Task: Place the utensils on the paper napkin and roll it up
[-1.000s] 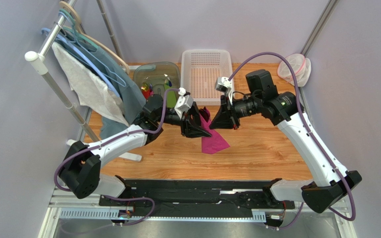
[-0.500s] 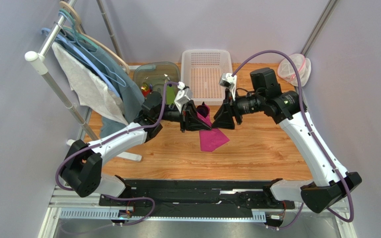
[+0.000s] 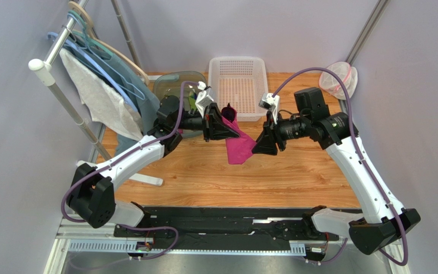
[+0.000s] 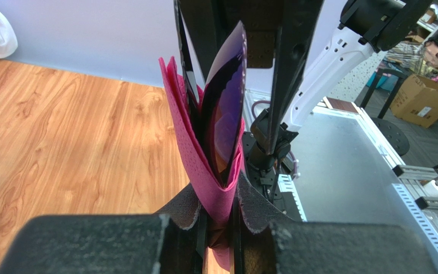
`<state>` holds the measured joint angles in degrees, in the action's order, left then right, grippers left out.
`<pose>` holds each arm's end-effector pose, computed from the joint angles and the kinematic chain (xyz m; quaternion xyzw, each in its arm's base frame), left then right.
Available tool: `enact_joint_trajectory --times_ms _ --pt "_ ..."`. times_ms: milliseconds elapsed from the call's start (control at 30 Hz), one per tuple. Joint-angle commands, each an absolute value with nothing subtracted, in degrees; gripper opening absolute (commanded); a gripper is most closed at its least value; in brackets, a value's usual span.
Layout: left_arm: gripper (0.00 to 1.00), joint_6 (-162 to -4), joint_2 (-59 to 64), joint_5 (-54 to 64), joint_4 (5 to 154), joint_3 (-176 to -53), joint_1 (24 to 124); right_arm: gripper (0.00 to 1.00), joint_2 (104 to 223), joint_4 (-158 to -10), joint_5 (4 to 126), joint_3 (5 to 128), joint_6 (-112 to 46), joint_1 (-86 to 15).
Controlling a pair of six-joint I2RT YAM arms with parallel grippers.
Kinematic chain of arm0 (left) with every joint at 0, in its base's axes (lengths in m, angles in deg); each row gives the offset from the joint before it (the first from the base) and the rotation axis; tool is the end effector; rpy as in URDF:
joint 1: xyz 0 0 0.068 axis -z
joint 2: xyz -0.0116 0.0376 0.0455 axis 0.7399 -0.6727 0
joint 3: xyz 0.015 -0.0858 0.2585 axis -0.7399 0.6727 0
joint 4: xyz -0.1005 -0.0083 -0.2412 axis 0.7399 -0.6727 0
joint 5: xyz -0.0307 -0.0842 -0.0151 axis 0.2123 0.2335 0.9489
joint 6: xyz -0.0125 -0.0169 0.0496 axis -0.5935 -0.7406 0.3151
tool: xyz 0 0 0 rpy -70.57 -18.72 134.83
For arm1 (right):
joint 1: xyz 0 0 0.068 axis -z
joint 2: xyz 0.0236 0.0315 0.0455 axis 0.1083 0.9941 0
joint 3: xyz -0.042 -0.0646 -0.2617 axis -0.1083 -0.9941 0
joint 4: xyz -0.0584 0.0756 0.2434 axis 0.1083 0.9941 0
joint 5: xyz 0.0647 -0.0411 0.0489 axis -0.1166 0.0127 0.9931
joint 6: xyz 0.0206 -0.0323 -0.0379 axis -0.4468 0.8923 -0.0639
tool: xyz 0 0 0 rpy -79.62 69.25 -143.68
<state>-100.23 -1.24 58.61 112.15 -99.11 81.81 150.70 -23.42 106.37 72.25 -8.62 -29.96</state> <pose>0.2391 -0.1998 0.3514 0.4234 0.5229 -0.6244 0.3967 0.1834 0.1102 0.3998 -0.4380 0.7424 0.4074 0.3016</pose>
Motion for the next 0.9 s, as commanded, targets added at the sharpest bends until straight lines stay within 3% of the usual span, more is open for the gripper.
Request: enact_joint_trajectory --times_ms 0,33,100,133,167,867 --pt "0.0 -100.0 1.8 58.9 112.4 -102.4 81.9 0.36 150.6 -22.2 106.0 72.0 -5.4 -30.0" --pt "0.0 -99.9 1.9 58.9 112.3 -102.5 81.9 0.23 150.7 -22.2 106.0 72.1 -5.3 -30.0" --pt "0.0 -99.8 2.1 59.3 111.8 -102.7 81.9 0.13 150.9 -22.3 105.6 72.5 -4.8 -29.9" --pt "0.0 -99.8 2.3 59.6 111.7 -102.8 81.9 0.02 151.2 -22.2 105.3 72.7 -4.7 -30.0" --pt "0.0 -99.8 2.5 59.8 111.7 -103.1 81.9 0.0 151.4 -22.2 105.1 73.0 -4.7 -29.8" --pt "0.0 -102.3 1.5 59.5 113.0 -108.8 84.6 0.0 159.4 -39.6 116.5 70.1 -13.3 -29.5"
